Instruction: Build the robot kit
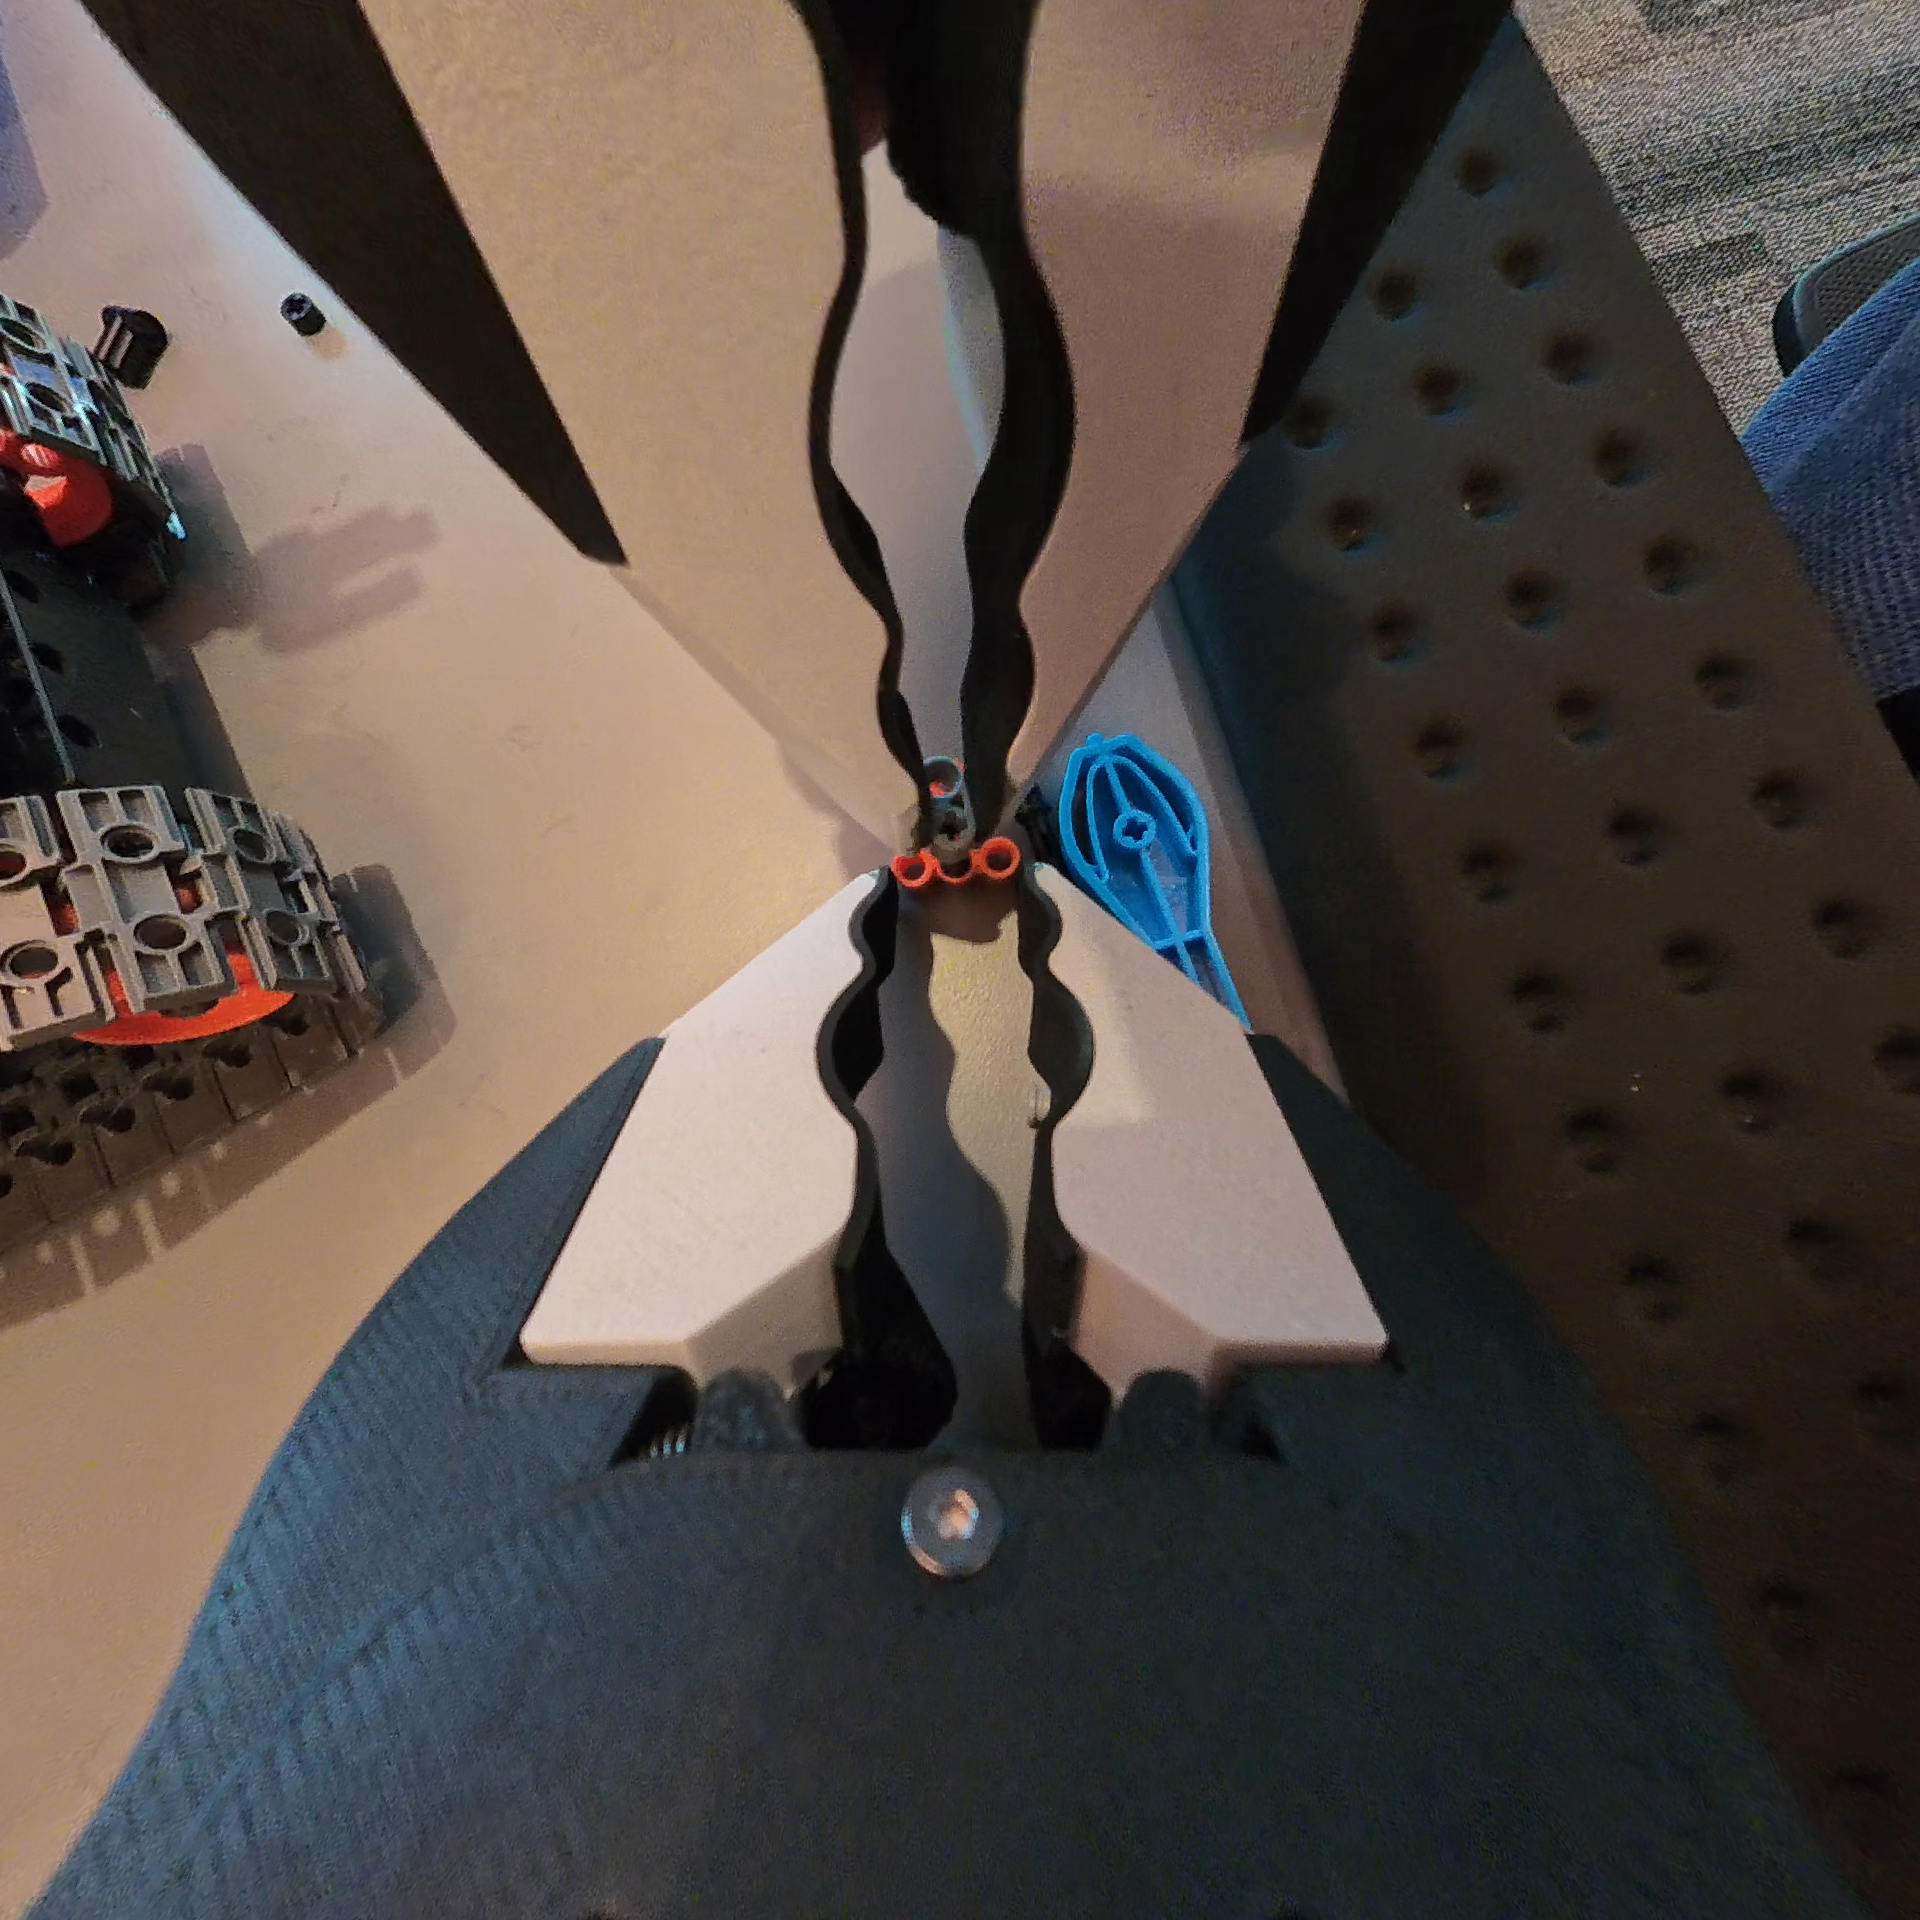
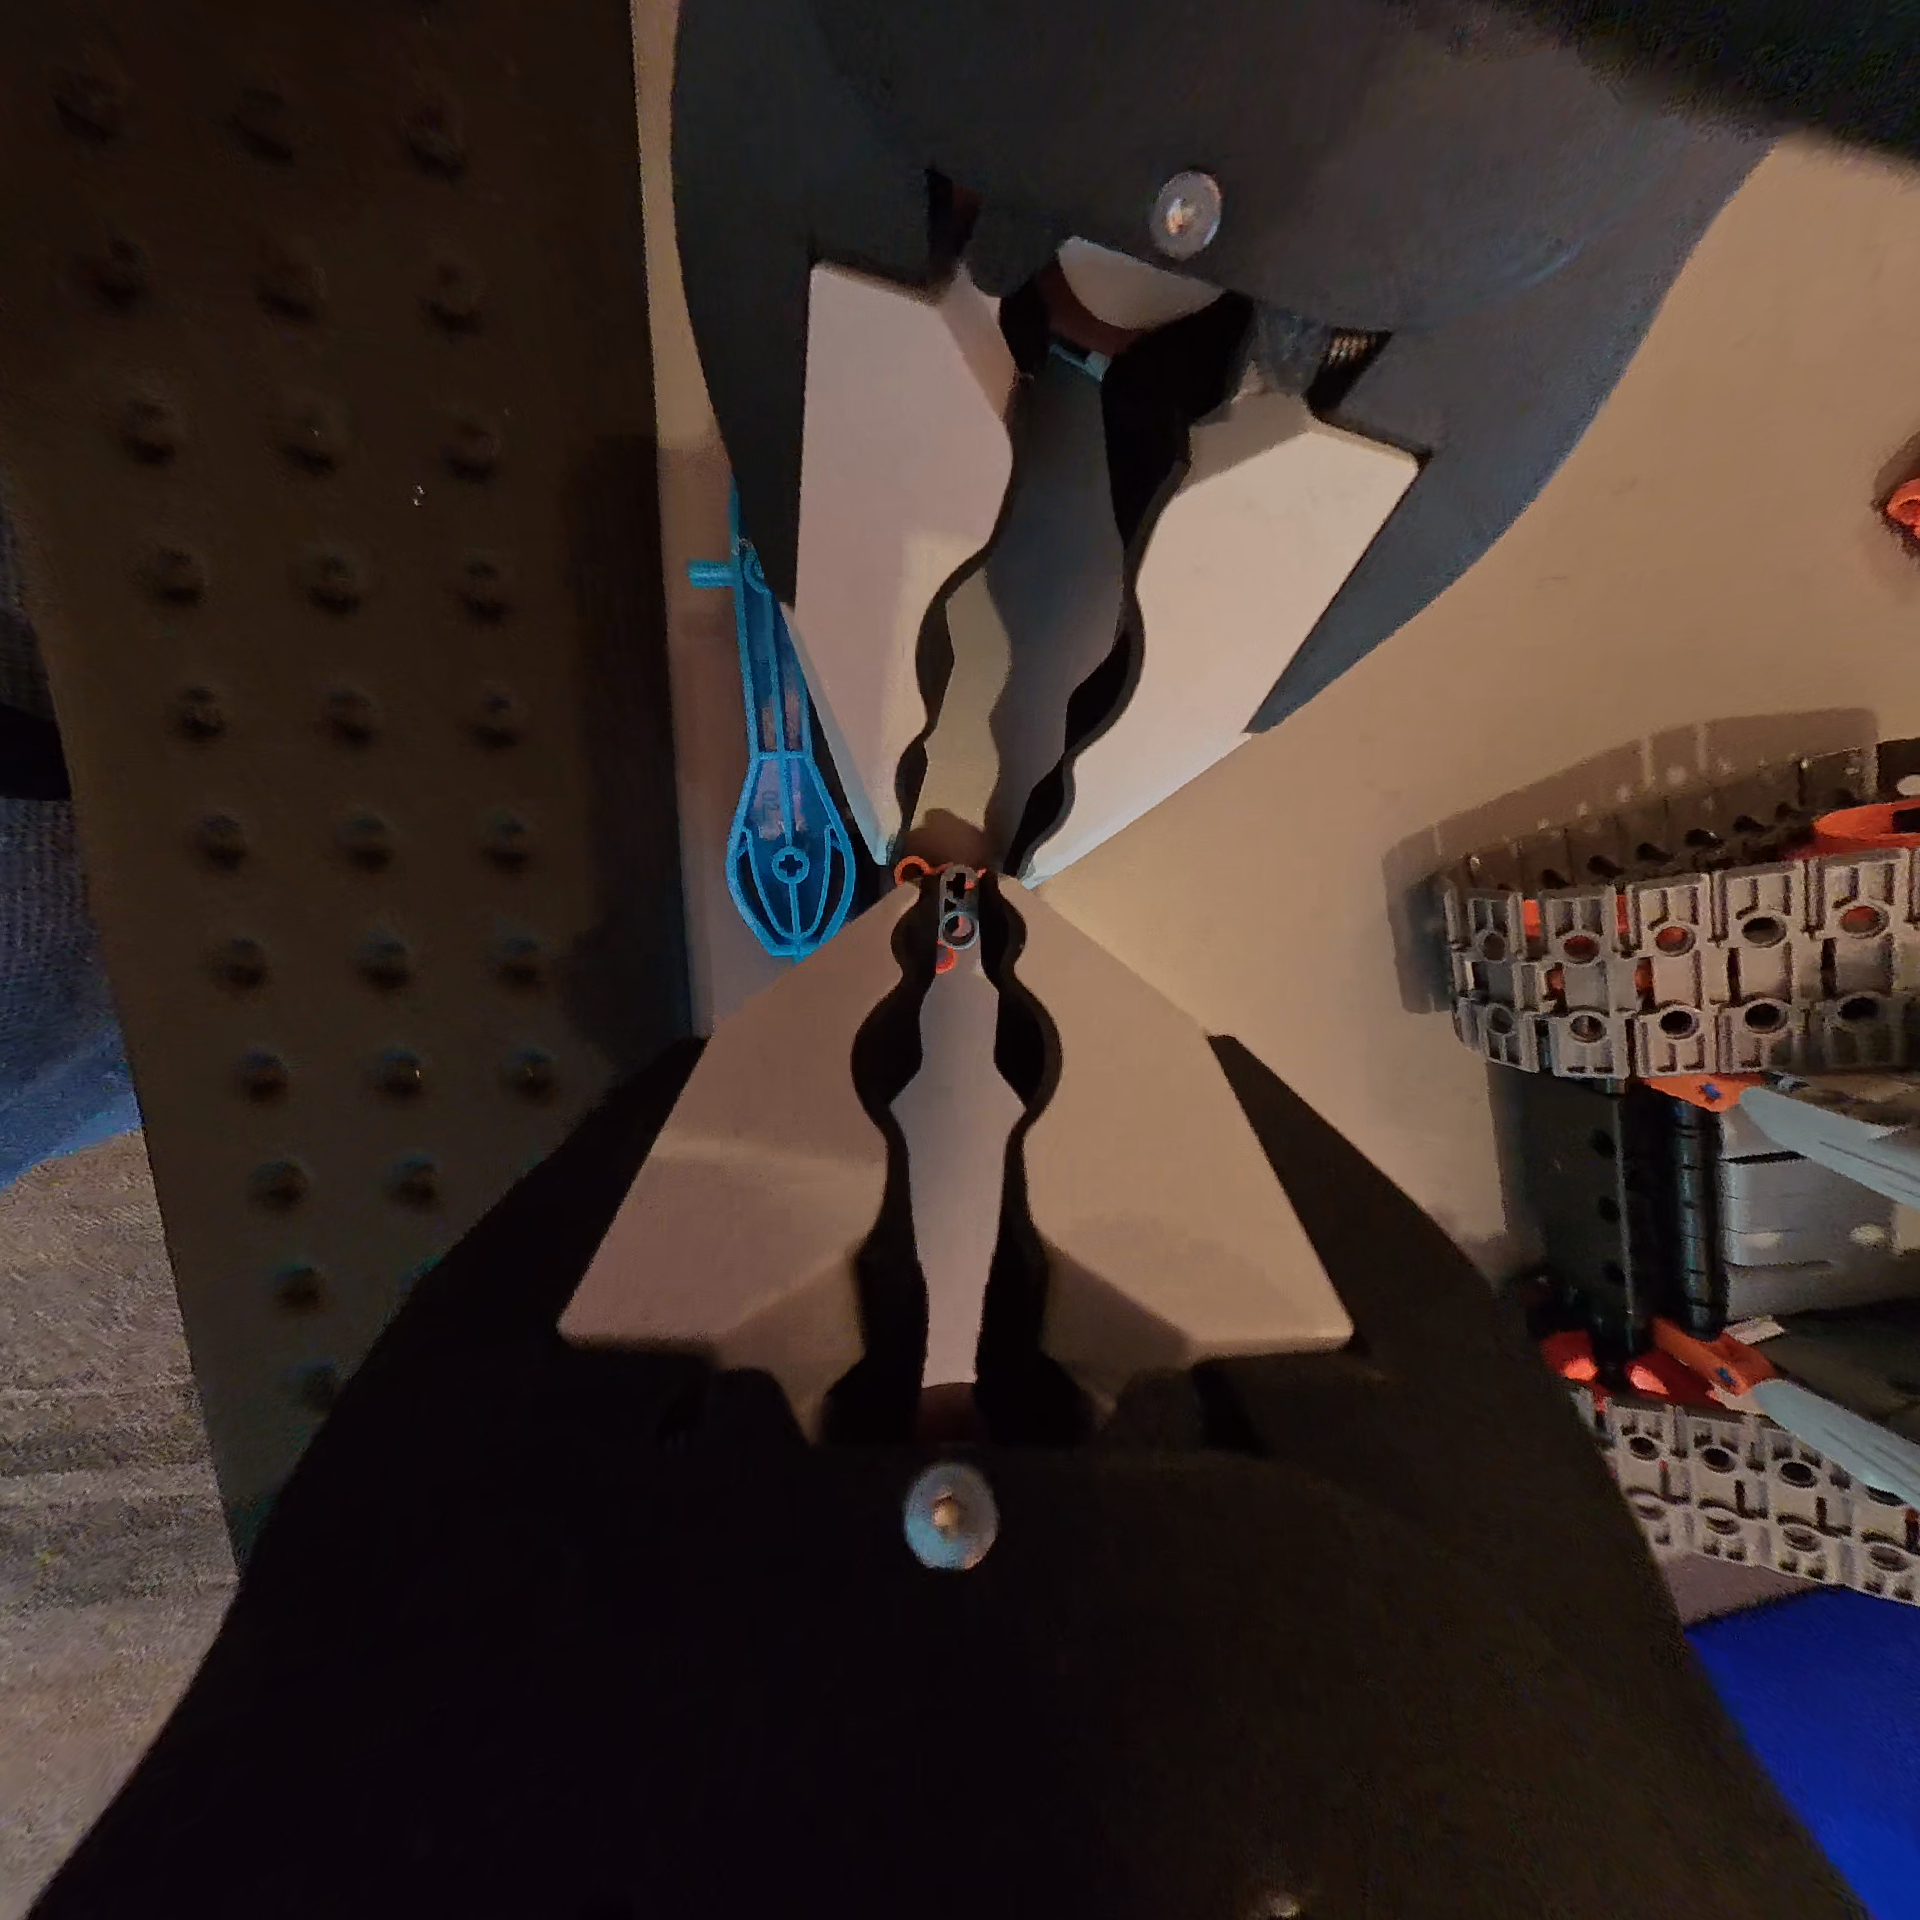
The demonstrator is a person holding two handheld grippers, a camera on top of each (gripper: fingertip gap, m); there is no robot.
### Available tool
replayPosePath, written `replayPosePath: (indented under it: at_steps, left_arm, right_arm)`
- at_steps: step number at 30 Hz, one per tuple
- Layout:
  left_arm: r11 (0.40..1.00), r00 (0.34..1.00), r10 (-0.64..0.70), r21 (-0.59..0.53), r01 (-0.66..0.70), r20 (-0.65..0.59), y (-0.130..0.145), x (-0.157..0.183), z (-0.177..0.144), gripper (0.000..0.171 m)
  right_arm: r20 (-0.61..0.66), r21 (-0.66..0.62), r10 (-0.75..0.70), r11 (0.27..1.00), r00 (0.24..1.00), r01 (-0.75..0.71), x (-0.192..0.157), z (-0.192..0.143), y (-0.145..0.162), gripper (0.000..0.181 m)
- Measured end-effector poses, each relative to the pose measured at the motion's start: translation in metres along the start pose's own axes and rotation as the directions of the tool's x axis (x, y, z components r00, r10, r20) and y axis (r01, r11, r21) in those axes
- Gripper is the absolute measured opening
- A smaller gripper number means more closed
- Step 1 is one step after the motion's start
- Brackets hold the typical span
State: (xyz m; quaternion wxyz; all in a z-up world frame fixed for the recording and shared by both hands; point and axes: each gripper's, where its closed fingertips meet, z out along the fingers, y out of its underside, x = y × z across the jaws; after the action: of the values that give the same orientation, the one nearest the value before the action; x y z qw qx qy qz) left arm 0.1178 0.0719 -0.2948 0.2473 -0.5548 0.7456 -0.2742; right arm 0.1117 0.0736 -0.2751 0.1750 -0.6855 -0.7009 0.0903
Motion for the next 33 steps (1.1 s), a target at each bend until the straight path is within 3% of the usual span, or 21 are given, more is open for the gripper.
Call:
replayPosePath:
  at_steps: [18,33]
  left_arm:
    - [1.0,1.0,-0.006,0.012,0.006,-0.006,-0.0013,0.0006,0.0015,0.021]
    - [0.999,0.999,-0.026,0.031,0.026,-0.026,-0.0015,0.0008,0.002,0.021]
  right_arm:
    - [0.033,0.004,-0.014,1.0,0.999,0.013,-0.0034,0.0005,0.0018,0.005]
    - [-0.051,-0.046,-0.171,0.985,0.984,0.168,-0.0043,0.0036,-0.0025,0.005]
